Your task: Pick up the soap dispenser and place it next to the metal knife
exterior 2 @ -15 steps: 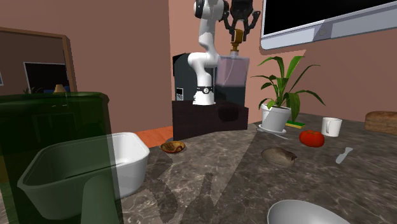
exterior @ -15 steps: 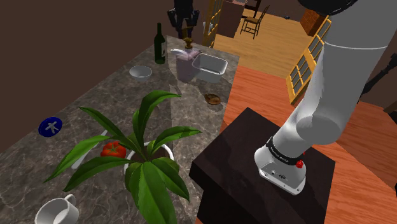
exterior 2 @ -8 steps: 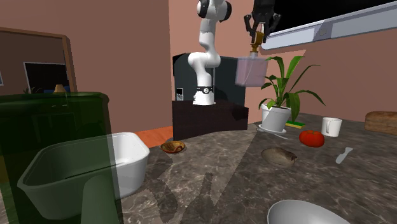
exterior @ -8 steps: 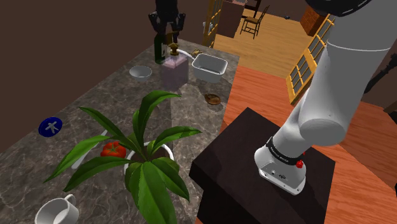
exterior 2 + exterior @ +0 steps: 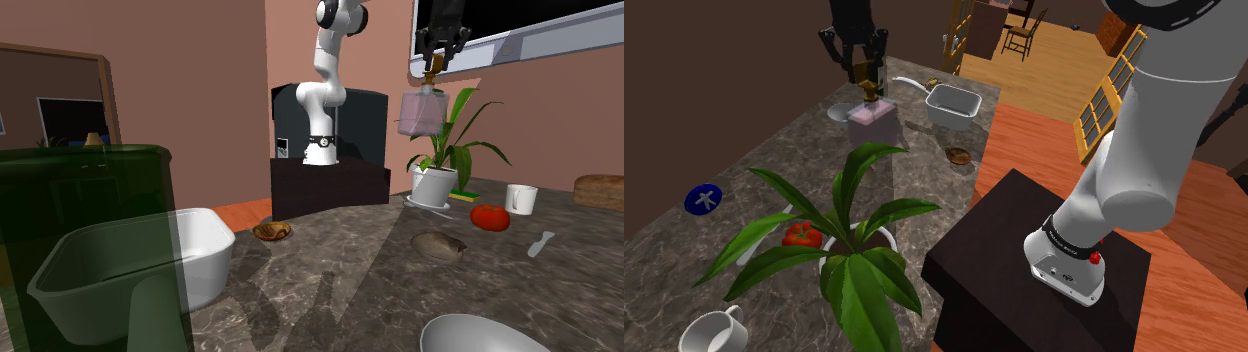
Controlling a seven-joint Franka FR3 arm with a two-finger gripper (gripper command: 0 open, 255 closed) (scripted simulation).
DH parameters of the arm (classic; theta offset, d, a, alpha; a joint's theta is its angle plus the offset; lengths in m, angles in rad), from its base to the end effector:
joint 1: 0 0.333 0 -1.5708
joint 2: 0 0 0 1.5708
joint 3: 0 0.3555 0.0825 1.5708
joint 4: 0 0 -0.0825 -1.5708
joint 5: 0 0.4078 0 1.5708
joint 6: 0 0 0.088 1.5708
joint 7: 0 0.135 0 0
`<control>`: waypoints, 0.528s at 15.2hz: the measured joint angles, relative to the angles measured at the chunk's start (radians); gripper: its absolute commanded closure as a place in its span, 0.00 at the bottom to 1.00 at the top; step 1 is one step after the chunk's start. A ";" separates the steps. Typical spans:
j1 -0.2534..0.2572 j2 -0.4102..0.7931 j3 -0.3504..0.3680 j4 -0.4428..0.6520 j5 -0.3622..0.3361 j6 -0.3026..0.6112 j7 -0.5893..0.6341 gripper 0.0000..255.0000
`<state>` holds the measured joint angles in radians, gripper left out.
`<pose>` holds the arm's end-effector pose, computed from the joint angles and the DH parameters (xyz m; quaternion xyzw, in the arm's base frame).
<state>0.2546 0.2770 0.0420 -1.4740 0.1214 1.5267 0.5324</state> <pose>0.6162 0.2027 0.5106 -0.9841 0.1209 0.1288 0.0158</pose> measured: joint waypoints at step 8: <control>0.108 0.083 0.061 0.118 0.010 -0.013 0.168 1.00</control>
<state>0.3622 0.3598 0.1032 -1.3555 0.1318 1.5138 0.7008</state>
